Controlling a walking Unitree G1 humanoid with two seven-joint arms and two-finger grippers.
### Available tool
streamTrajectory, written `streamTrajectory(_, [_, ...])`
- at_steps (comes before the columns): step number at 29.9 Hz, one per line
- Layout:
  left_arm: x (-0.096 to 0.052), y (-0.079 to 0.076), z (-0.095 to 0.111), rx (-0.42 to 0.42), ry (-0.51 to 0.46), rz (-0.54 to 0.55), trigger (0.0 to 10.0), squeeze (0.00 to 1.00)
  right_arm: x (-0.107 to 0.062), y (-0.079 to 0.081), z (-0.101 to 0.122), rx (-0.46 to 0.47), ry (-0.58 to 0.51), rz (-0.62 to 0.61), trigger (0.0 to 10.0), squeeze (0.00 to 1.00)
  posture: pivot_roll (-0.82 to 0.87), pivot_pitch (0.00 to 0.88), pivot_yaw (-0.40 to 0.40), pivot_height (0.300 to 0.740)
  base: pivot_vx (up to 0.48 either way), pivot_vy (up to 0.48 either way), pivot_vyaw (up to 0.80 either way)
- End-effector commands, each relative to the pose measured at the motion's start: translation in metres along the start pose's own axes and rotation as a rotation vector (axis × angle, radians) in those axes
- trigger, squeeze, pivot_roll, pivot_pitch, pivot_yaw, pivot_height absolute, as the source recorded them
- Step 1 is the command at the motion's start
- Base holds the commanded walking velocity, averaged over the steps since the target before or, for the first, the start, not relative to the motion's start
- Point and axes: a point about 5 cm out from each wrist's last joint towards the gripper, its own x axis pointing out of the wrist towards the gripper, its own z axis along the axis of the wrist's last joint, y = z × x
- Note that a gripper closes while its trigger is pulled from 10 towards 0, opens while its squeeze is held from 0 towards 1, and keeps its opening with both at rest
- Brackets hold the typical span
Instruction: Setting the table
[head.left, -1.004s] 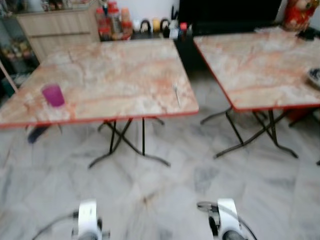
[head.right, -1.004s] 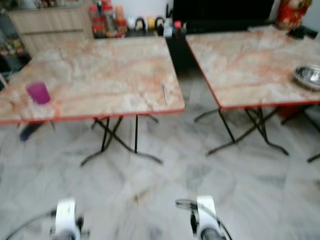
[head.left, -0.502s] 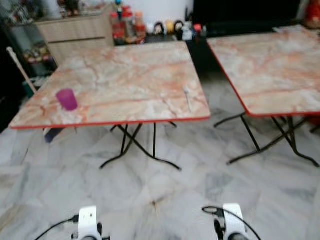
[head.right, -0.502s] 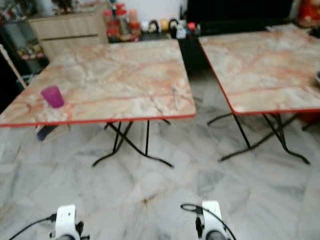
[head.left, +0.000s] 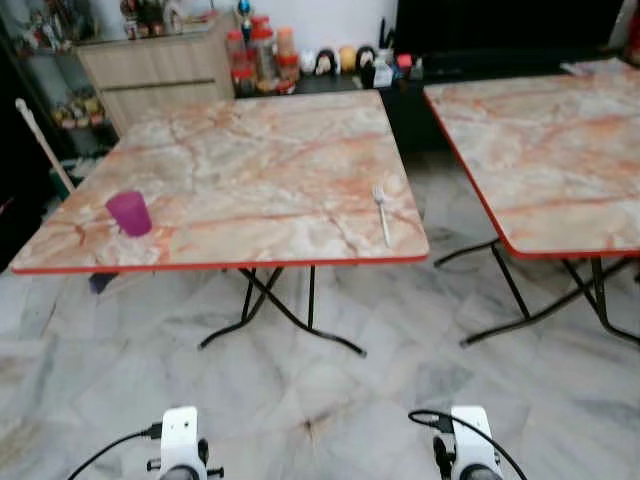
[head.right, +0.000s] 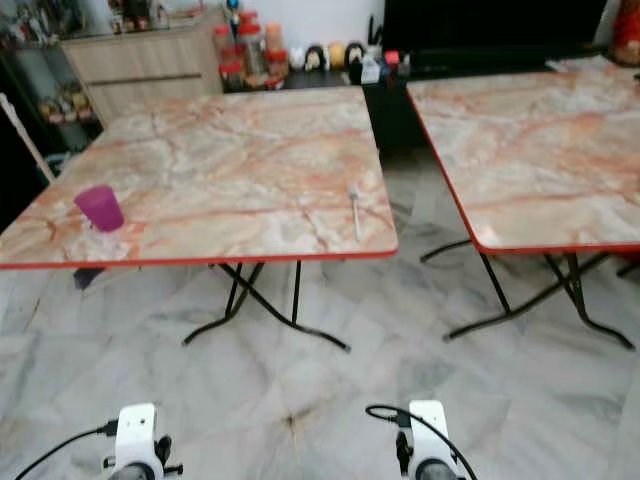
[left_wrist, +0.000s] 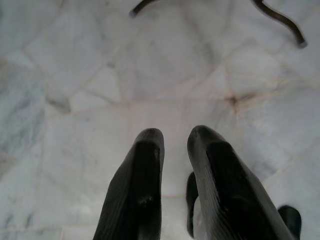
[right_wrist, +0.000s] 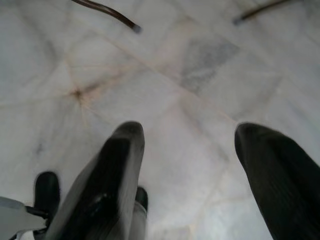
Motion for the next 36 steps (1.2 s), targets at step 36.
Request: streamTrajectory(36, [0.0, 0.01, -0.002, 0.027, 0.032, 0.022, 10.0, 0.0, 0.002, 0.016, 0.018, -0.012, -0.079, 0.049, 10.0, 0.0, -0.01, 0.0, 0.032, 0.709, 0.268, 0.0, 0.0])
